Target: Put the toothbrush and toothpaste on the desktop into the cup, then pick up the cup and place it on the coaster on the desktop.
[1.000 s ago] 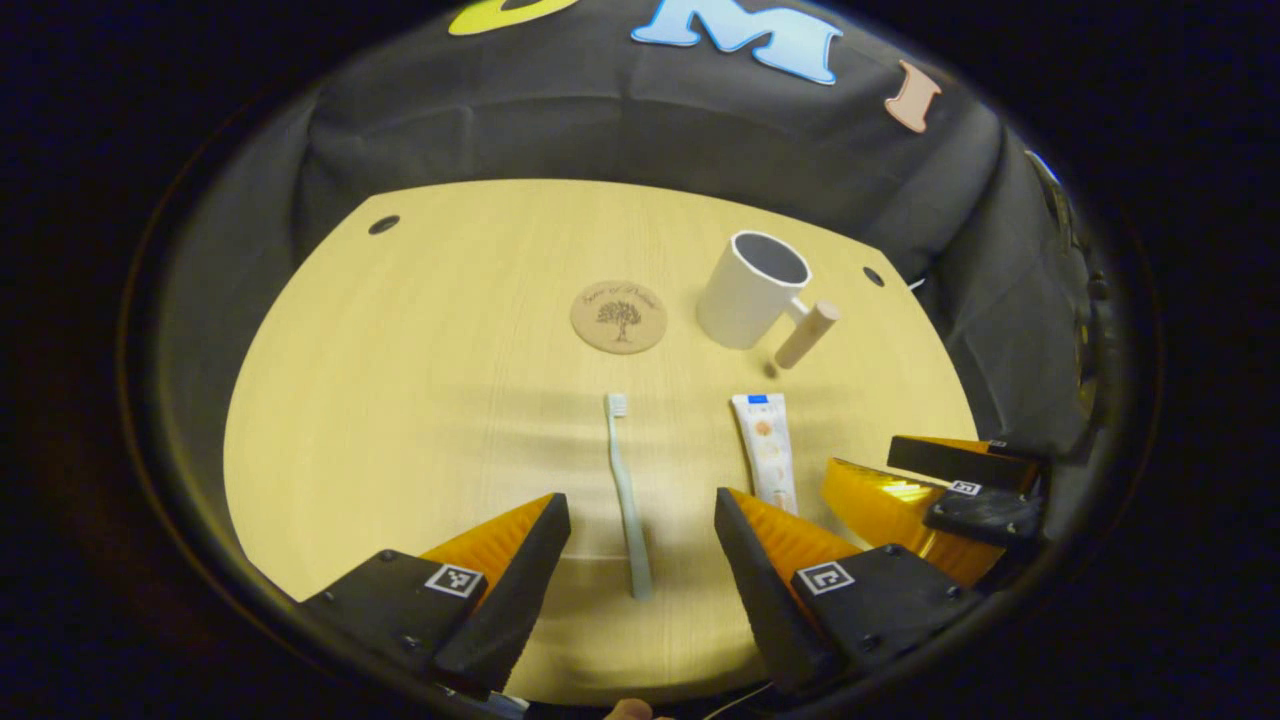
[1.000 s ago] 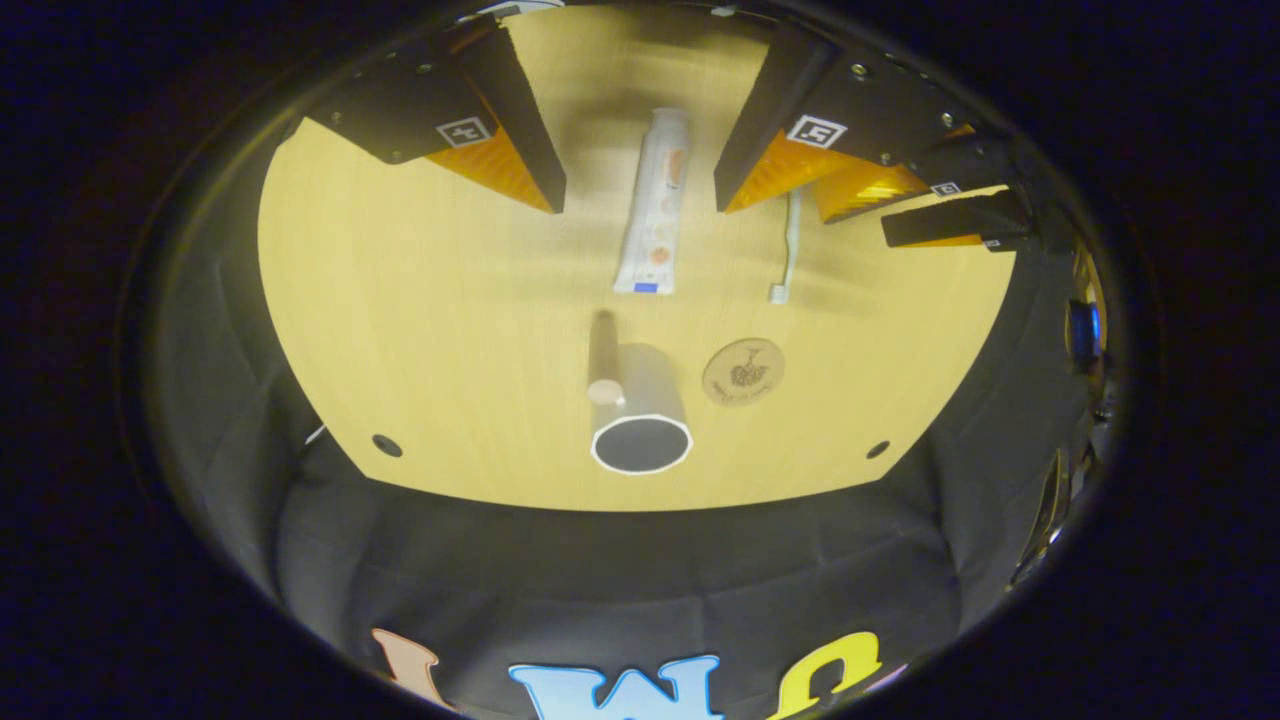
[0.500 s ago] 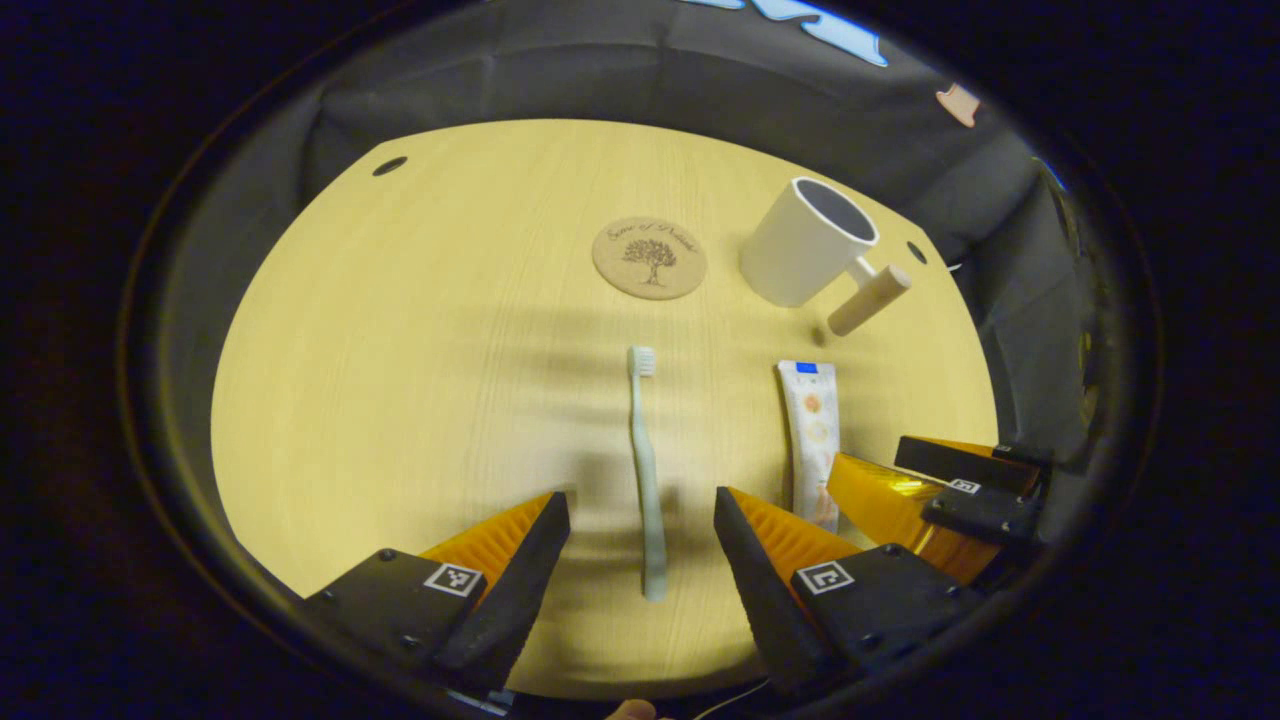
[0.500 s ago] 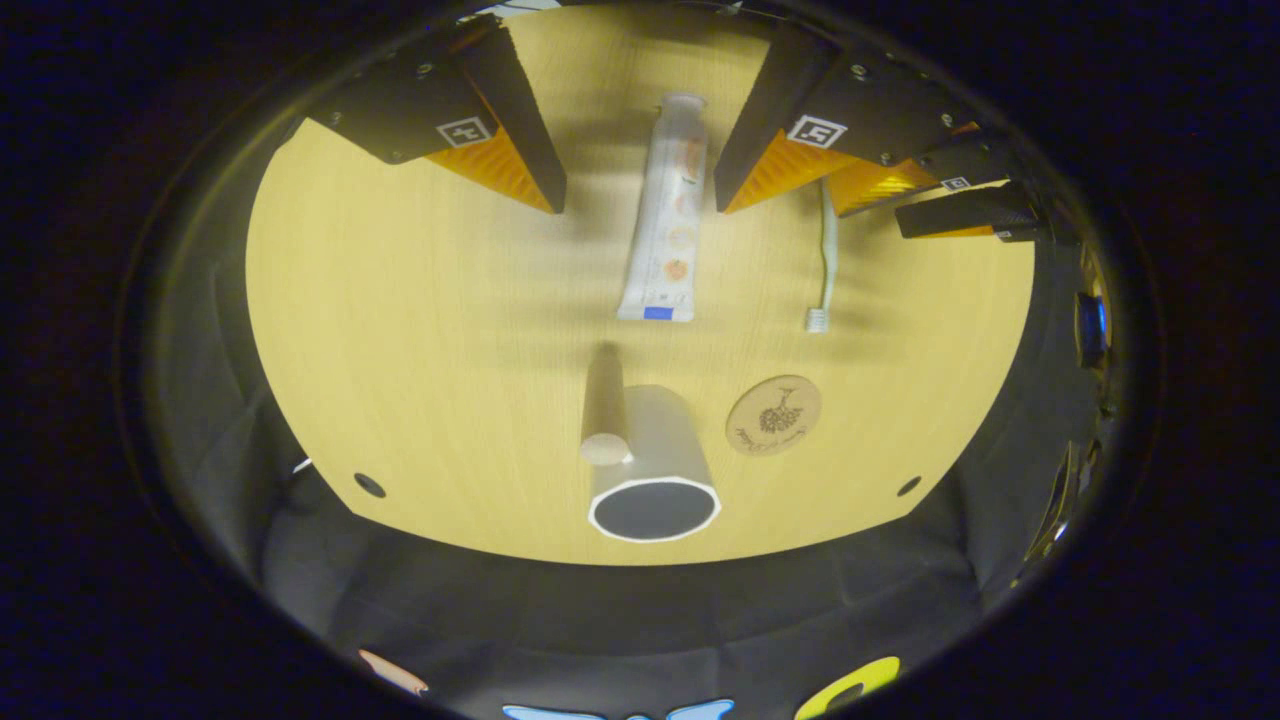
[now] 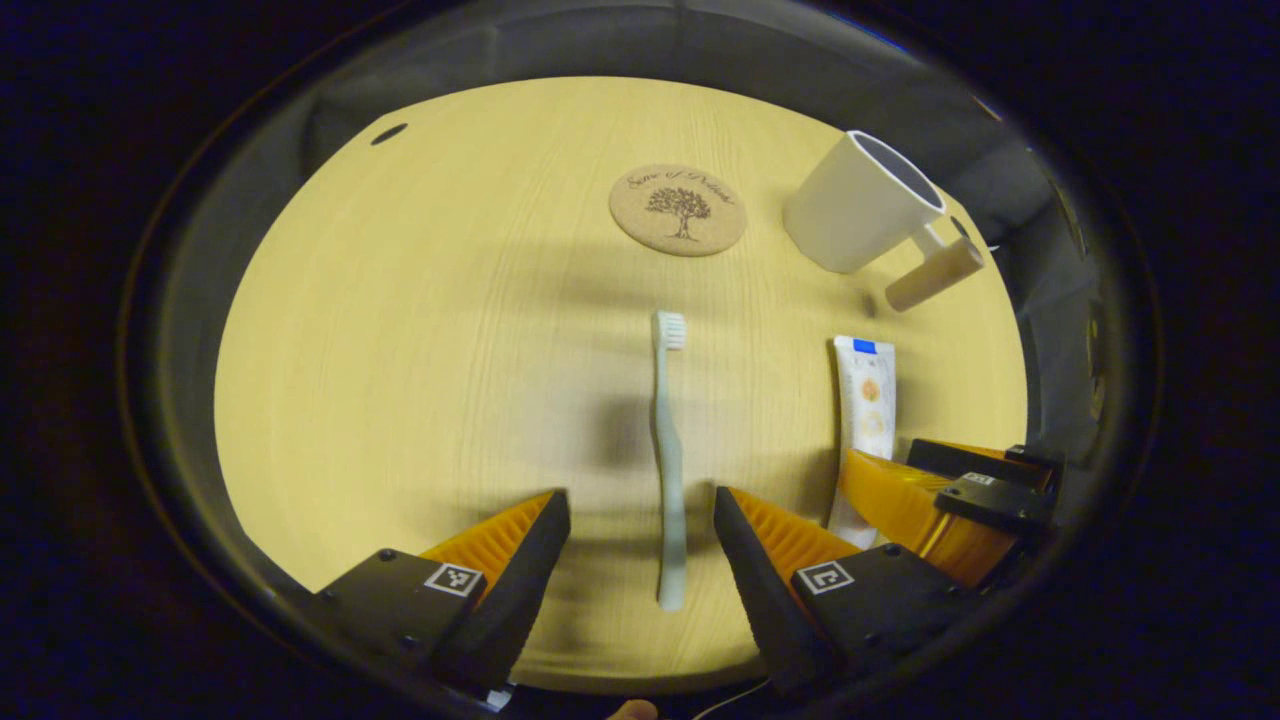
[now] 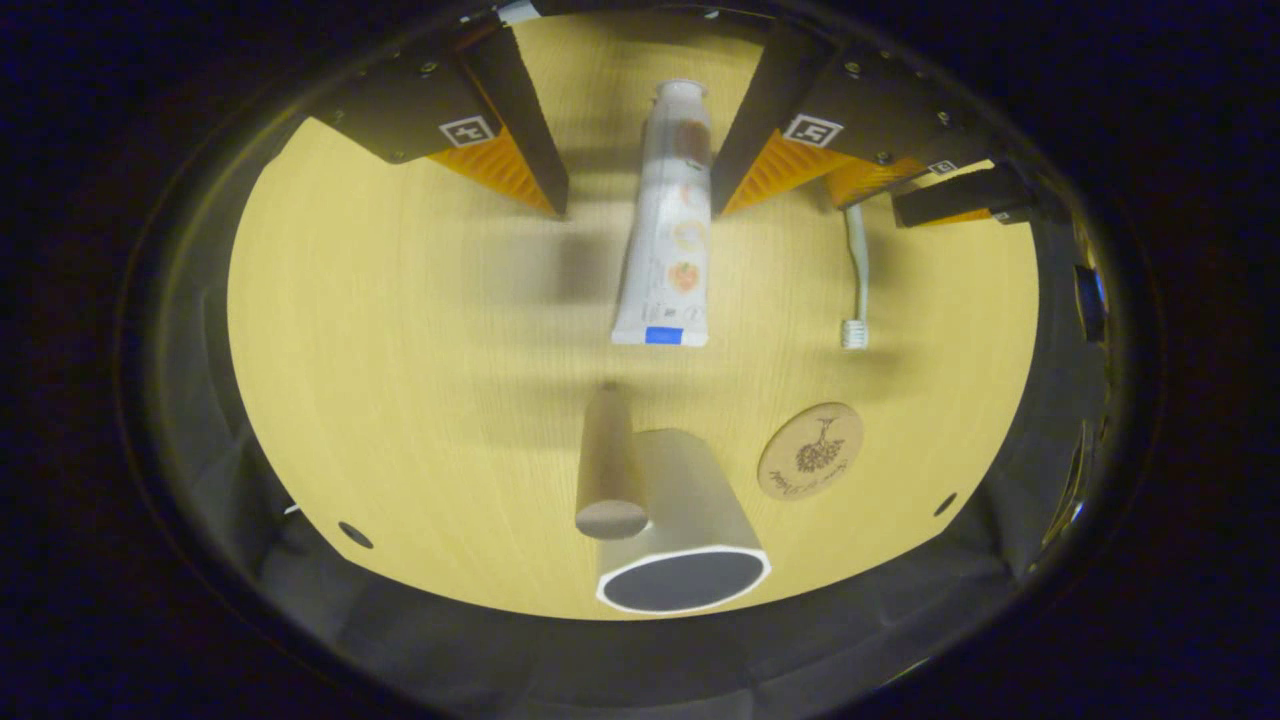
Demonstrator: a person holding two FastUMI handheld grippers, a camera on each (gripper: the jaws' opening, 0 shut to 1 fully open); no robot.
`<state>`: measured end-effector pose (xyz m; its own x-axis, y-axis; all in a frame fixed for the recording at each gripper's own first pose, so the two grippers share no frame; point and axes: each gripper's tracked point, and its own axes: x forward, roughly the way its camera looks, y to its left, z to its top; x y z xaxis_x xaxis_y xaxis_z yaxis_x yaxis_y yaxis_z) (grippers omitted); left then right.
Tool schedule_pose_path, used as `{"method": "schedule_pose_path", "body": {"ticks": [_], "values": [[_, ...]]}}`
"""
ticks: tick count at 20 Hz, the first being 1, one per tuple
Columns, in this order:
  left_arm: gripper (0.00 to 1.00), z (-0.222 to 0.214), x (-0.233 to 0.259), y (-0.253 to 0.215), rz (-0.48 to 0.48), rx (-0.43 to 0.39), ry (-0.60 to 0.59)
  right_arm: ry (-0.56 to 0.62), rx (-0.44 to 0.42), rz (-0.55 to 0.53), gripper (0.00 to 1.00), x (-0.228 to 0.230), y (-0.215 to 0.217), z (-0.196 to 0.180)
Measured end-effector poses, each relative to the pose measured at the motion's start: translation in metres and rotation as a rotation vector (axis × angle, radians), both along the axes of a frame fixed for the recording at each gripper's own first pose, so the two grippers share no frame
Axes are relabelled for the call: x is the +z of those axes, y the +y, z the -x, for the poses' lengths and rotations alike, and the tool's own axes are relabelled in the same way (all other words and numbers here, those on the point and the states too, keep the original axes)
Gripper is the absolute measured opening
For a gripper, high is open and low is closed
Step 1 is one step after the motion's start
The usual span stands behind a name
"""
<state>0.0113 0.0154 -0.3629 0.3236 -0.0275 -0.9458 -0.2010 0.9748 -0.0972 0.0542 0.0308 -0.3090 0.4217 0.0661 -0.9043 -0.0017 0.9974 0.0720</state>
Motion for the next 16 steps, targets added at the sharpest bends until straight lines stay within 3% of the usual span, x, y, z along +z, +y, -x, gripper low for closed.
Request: {"method": "schedule_pose_path", "body": {"ticks": [7,10,14,16], "values": [[0.94,-0.001,-0.005,0.002,-0.089,-0.013,0.048,0.058,-0.008,0.055,0.86,-0.009,-0.008,0.001],[0.93,-0.008,-0.004,0.003,-0.088,-0.002,0.066,0.073,-0.035,0.05,0.82,-0.007,-0.009,0.001],[0.94,-0.006,-0.004,0.001,-0.087,-0.008,0.073,0.093,-0.04,0.047,0.85,-0.006,-0.009,0.002],[0.9,-0.009,-0.003,0.002,-0.091,-0.01,0.073,0.1,-0.043,0.05,0.77,-0.006,-0.011,0.0]]}}
